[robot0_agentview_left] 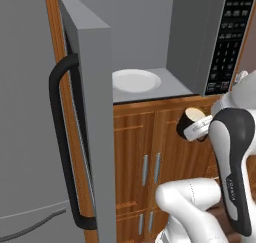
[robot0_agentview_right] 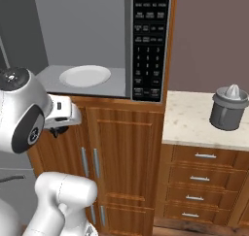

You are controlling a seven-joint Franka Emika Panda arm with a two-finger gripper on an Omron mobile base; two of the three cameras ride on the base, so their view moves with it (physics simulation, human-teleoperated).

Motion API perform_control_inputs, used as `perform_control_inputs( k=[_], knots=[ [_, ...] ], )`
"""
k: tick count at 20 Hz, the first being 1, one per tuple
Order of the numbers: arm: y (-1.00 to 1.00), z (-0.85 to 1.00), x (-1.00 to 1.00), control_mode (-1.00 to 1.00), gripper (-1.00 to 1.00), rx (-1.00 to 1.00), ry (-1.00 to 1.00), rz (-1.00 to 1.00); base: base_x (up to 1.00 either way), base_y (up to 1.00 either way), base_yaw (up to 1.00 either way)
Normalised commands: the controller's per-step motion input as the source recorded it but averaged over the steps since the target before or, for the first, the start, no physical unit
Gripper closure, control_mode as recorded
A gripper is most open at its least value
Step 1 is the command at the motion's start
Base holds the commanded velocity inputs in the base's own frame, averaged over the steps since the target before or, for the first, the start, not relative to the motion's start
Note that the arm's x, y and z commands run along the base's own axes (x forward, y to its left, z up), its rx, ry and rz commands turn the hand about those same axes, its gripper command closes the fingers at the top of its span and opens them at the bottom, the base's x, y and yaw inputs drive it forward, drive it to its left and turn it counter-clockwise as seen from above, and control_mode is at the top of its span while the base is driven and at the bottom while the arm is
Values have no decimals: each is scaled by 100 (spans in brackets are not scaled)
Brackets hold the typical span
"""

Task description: Pick the mug from the counter and place it inside the microwave. Then close the microwave.

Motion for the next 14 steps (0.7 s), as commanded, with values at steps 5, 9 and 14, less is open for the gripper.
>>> perform_control_inputs(
  k=[5, 9, 14],
  knots=[
    [39, 39, 26, -100, 100, 0, -8, 0, 0, 0, 0],
    [22, 33, 85, -100, 100, 0, -6, -3, 0, 0, 0],
    [6, 36, 80, -100, 100, 5, 0, -7, 0, 0, 0]
  ],
)
